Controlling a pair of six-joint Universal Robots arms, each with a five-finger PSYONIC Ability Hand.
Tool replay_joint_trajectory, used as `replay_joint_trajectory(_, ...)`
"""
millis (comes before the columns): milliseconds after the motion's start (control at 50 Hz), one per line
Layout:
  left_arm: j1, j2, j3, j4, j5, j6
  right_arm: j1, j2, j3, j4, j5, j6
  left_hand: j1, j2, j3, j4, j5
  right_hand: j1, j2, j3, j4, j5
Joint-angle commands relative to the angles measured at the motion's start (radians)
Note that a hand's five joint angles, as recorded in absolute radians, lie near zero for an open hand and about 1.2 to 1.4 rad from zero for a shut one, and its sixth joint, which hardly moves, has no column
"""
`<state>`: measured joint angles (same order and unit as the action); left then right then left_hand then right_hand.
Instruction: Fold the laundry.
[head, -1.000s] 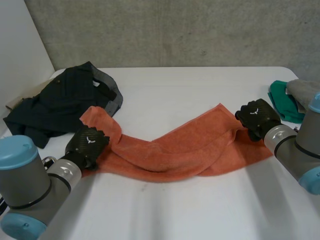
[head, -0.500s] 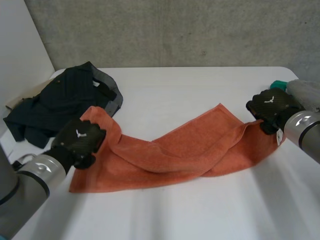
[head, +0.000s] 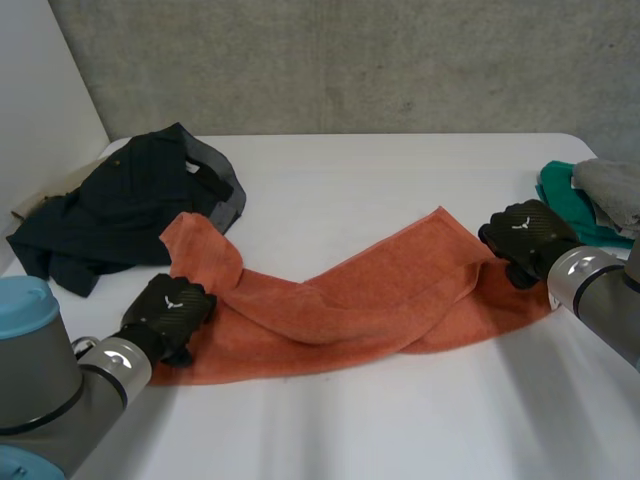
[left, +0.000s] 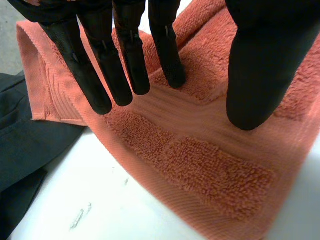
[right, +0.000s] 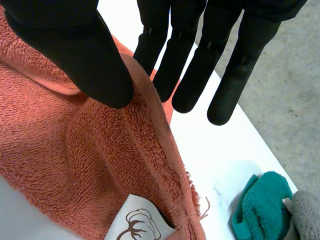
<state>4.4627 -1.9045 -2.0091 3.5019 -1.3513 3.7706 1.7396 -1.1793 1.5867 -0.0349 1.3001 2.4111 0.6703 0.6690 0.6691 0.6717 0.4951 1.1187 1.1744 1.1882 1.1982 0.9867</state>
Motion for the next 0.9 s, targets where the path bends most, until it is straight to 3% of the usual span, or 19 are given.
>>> replay_joint_trajectory(20,0.009,-0.033,0.016,0.037,0.004,0.024,0.008,0.007,0.006,-0.008,-0.001,-0.001,0.183,0.184,0.184,0.182,0.184,0.278,0.222,0.208,0.198,0.235)
replay_joint_trajectory(220,-0.005,-0.087,0.050,0.055,0.003,0.055,0.015,0.012,0.010,-0.011,0.001,-0.001,0.330,0.331,0.331,0.328,0.330,0.278,0.222,0.208,0.198,0.235)
replay_joint_trajectory(300,-0.007,-0.087,0.056,0.054,0.017,0.075,0.014,0.012,0.010,-0.013,0.001,0.000,0.725,0.726,0.726,0.724,0.726,0.278,0.222,0.208,0.198,0.235)
replay_joint_trajectory(440,-0.003,-0.044,0.037,-0.001,0.038,0.066,0.009,0.006,0.004,-0.007,0.002,-0.001,0.726,0.727,0.727,0.725,0.727,0.278,0.222,0.208,0.198,0.235)
replay_joint_trajectory(520,0.004,0.100,0.017,-0.079,0.055,0.057,-0.011,-0.034,-0.013,0.021,0.005,-0.004,0.726,0.727,0.727,0.725,0.727,0.278,0.222,0.208,0.198,0.235)
replay_joint_trajectory(600,0.021,0.350,0.027,-0.214,0.038,0.034,-0.069,-0.146,-0.063,0.147,0.021,-0.023,0.726,0.727,0.727,0.725,0.727,0.278,0.222,0.208,0.198,0.235)
replay_joint_trajectory(720,0.044,0.744,0.170,-0.368,0.024,-0.106,-0.181,-0.370,-0.237,0.364,-0.018,-0.024,0.726,0.727,0.727,0.725,0.727,0.278,0.222,0.208,0.198,0.235)
replay_joint_trajectory(800,0.081,0.817,0.297,-0.454,0.023,-0.215,-0.247,-0.453,-0.330,0.449,-0.079,-0.023,0.726,0.727,0.727,0.725,0.727,0.278,0.222,0.208,0.198,0.235)
replay_joint_trajectory(900,0.141,0.722,0.412,-0.592,0.038,-0.236,-0.313,-0.425,-0.386,0.524,-0.153,-0.029,0.726,0.727,0.727,0.725,0.727,0.278,0.222,0.208,0.198,0.235)
